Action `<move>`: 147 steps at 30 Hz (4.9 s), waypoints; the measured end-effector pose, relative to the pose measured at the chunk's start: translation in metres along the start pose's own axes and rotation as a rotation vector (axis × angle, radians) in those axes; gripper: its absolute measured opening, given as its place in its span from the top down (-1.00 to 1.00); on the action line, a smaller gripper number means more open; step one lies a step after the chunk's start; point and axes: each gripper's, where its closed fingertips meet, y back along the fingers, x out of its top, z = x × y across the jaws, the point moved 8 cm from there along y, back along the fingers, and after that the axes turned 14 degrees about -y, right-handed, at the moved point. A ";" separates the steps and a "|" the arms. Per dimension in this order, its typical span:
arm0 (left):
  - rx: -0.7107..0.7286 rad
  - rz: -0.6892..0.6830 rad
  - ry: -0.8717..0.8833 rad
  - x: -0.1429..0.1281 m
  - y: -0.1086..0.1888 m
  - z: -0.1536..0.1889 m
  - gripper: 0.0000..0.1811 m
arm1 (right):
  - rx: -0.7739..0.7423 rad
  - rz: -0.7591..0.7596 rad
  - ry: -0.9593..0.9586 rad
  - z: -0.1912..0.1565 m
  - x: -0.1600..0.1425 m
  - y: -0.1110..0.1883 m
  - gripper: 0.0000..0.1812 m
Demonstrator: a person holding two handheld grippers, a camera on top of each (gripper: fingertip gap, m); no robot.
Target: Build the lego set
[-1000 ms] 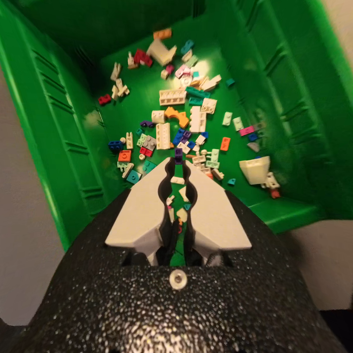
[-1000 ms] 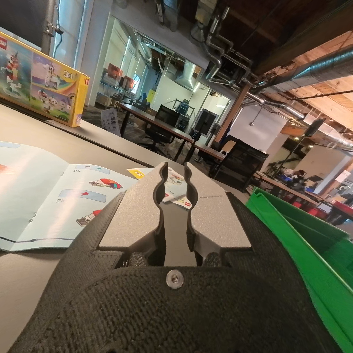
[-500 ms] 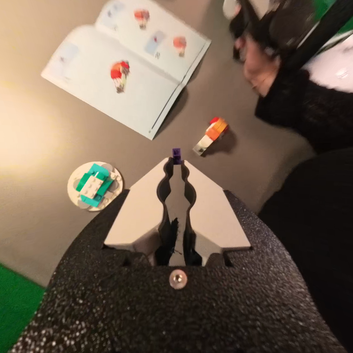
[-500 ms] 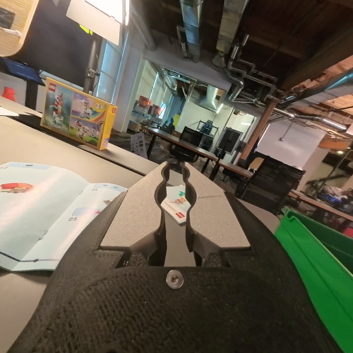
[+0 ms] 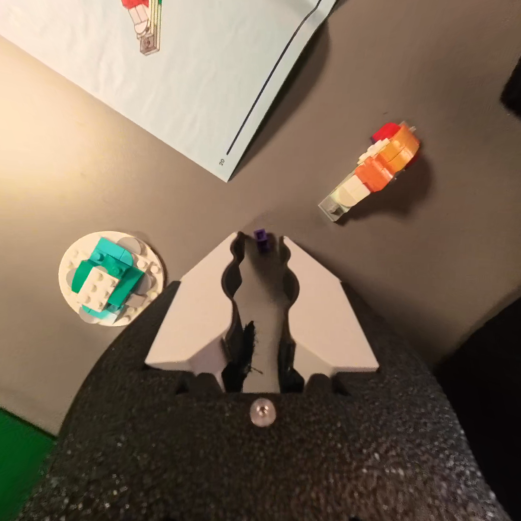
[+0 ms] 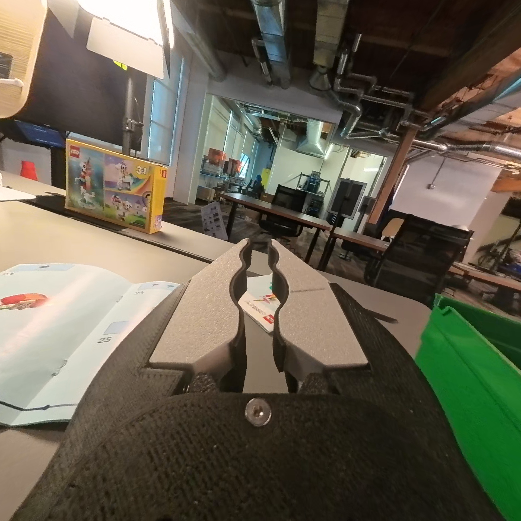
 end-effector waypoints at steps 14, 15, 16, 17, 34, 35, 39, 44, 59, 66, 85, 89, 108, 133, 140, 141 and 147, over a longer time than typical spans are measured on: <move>0.242 0.565 0.370 -0.079 0.183 -0.150 0.73 | 0.055 -0.008 0.074 -0.013 -0.001 0.001 0.90; 0.291 0.503 0.376 -0.091 0.183 -0.171 0.73 | 0.054 -0.011 0.077 -0.013 -0.002 0.002 0.90; 0.312 0.440 0.350 -0.099 0.179 -0.188 0.74 | 0.049 -0.011 0.080 -0.013 -0.002 0.002 0.91; 0.313 0.381 0.295 -0.103 0.173 -0.202 0.75 | 0.044 -0.011 0.083 -0.012 -0.002 0.002 0.90; 0.123 -0.030 -0.071 -0.103 0.054 -0.295 0.80 | -0.007 -0.069 0.261 -0.021 -0.010 -0.004 0.90; 0.122 -0.021 -0.067 -0.102 0.052 -0.296 0.81 | -0.006 -0.070 0.265 -0.021 -0.010 -0.004 0.90; 0.100 -0.019 -0.027 -0.101 0.050 -0.298 0.82 | 0.000 -0.073 0.271 -0.022 -0.011 -0.004 0.90; 0.104 -0.074 -0.010 -0.104 0.054 -0.296 0.88 | 0.013 -0.073 0.276 -0.023 -0.011 -0.004 0.91; 0.360 0.098 -0.100 -0.090 0.103 -0.281 0.94 | 0.028 -0.063 0.251 -0.024 -0.010 -0.003 0.92; 0.809 0.163 -0.308 -0.053 0.182 -0.201 0.94 | 0.042 -0.040 0.180 -0.021 -0.006 -0.002 0.91; -0.043 0.197 -0.466 0.047 -0.013 0.006 0.94 | 0.080 0.013 0.013 -0.013 0.001 0.000 0.89; -0.019 0.122 -0.468 0.044 -0.025 0.004 0.94 | 0.127 0.012 0.000 -0.016 0.000 -0.003 0.90; -0.080 0.430 -0.225 0.032 0.024 0.008 0.44 | 0.112 0.056 -0.029 -0.005 0.003 -0.012 0.93; -0.155 0.744 -0.168 -0.034 0.052 0.029 0.55 | 1.269 -0.888 0.101 -0.116 -0.018 0.088 0.74; 0.073 0.699 -0.464 -0.023 0.031 0.035 0.59 | 1.237 -1.078 -0.211 -0.122 -0.015 0.075 0.75; 0.153 0.691 -0.535 -0.023 0.028 0.034 0.50 | 1.246 -1.120 -0.287 -0.124 -0.014 0.073 0.75; 0.577 0.623 -1.010 -0.031 0.021 0.043 0.59 | 1.210 -1.322 -0.569 -0.138 -0.014 0.061 0.75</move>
